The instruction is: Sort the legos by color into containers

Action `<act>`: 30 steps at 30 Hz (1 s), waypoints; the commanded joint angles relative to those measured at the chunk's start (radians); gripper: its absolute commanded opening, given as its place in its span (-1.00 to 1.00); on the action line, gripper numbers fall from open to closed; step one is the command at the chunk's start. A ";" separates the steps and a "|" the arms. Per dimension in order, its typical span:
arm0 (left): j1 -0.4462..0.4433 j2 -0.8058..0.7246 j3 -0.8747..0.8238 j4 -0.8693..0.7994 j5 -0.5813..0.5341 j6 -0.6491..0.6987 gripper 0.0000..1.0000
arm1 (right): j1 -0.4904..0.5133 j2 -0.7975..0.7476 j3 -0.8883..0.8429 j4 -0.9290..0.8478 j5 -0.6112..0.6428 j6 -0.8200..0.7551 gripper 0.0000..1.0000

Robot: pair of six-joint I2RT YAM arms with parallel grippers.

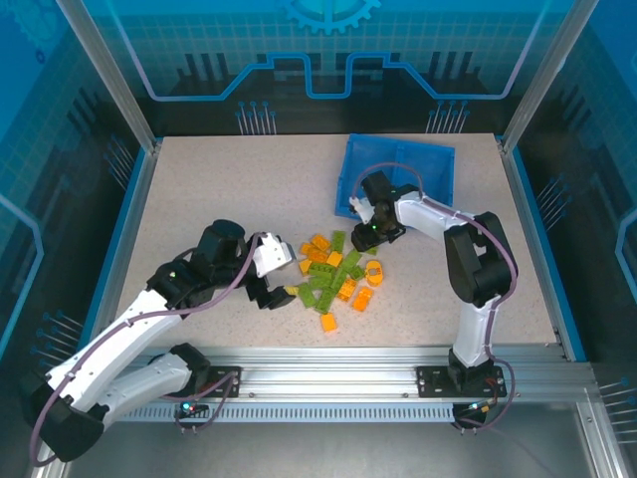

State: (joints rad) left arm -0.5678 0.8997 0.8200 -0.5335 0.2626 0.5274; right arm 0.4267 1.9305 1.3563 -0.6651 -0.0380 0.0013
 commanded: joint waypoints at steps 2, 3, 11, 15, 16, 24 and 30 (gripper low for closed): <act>-0.004 -0.028 -0.022 0.018 -0.016 0.022 0.97 | 0.014 -0.010 -0.041 -0.050 -0.012 -0.002 0.23; -0.003 -0.029 -0.024 0.022 -0.018 0.020 0.98 | 0.014 -0.021 -0.046 -0.048 -0.034 -0.003 0.24; -0.004 -0.046 -0.035 0.044 -0.034 0.004 0.97 | 0.014 0.001 -0.022 -0.058 -0.063 -0.002 0.43; -0.004 -0.063 -0.045 0.061 -0.037 -0.004 0.97 | 0.016 0.032 0.002 -0.047 -0.018 0.022 0.26; -0.002 -0.064 -0.046 0.062 -0.037 -0.006 0.97 | 0.019 0.043 0.013 -0.049 -0.003 0.028 0.21; -0.002 -0.068 -0.055 0.059 -0.051 -0.004 0.98 | 0.037 0.055 0.015 -0.045 0.060 0.042 -0.08; -0.002 -0.073 -0.063 0.058 -0.052 0.003 0.97 | 0.037 -0.089 -0.038 0.028 0.048 0.075 -0.29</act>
State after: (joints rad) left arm -0.5678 0.8433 0.7708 -0.4877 0.2207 0.5243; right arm 0.4576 1.9301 1.3399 -0.6693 0.0036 0.0517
